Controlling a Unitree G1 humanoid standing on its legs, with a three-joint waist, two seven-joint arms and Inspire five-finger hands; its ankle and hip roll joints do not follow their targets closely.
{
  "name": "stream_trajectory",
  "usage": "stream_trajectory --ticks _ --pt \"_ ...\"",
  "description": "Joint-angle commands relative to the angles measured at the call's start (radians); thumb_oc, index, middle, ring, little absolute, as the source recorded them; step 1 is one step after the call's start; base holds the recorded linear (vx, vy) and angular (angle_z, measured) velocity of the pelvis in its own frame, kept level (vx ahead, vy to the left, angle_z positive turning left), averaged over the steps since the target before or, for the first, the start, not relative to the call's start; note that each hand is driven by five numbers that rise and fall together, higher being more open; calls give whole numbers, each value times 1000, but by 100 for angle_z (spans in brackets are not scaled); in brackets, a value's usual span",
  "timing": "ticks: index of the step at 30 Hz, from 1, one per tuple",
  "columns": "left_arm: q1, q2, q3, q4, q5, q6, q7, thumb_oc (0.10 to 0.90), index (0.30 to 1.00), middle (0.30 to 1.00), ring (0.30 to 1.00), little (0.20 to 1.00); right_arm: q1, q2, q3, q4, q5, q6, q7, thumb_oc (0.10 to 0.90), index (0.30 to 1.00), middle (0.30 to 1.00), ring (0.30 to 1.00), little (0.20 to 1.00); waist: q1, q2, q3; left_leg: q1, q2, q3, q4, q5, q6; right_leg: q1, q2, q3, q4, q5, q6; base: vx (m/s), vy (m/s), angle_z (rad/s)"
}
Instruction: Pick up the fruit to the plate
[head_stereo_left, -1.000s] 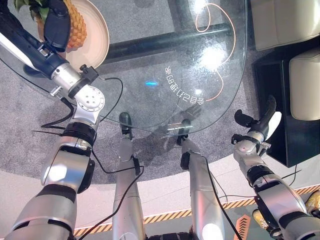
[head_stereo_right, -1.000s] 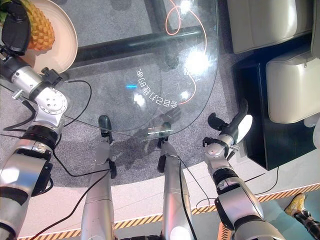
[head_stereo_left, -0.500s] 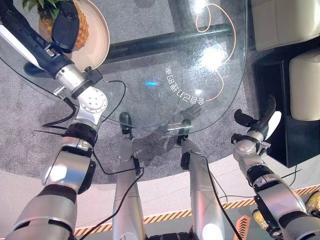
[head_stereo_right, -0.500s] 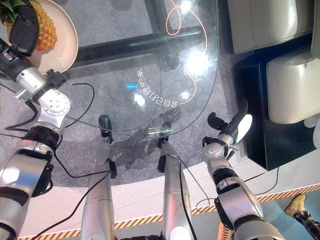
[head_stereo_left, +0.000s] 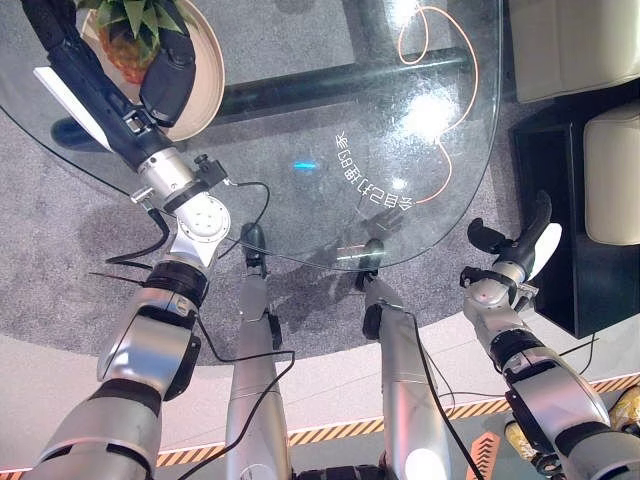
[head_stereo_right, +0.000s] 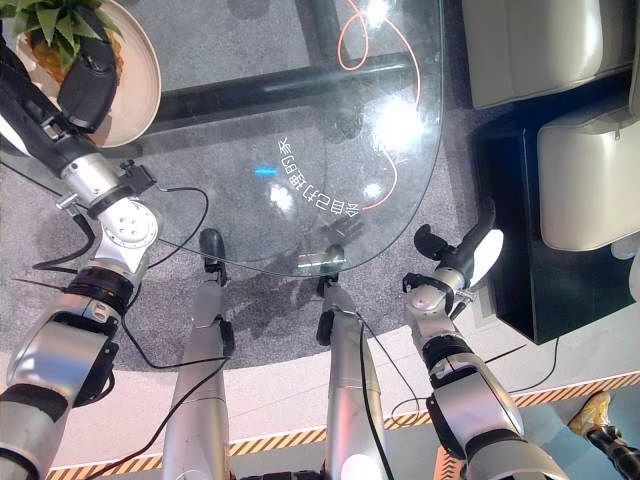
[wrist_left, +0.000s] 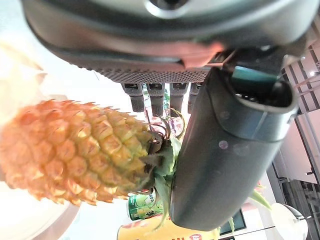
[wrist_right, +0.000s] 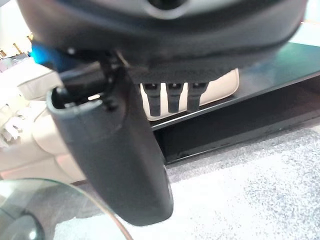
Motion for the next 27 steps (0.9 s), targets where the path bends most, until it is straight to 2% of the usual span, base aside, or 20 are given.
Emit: stream_trajectory --ticks 1,7,27 --pt "-27 22 30 -45 76 -78 26 800 900 900 900 900 32 -29 -70 -22 -13 -20 -89 800 900 900 900 900 26 -35 -24 2 -50 31 213 -242 21 31 61 11 -43 21 31 0 0 0" --pt "-17 26 42 -48 83 -64 46 800 900 900 900 900 34 -30 -74 -23 -13 -17 -85 800 900 900 900 900 29 -35 -24 2 -50 30 216 -243 21 33 57 8 -41 21 32 0 0 0" --pt "-16 43 49 -55 123 -75 99 800 900 900 900 900 41 -43 -71 -29 -15 -16 -83 800 900 900 900 900 30 -24 -24 -3 -53 28 223 -244 22 23 55 9 -25 11 25 0 0 0"
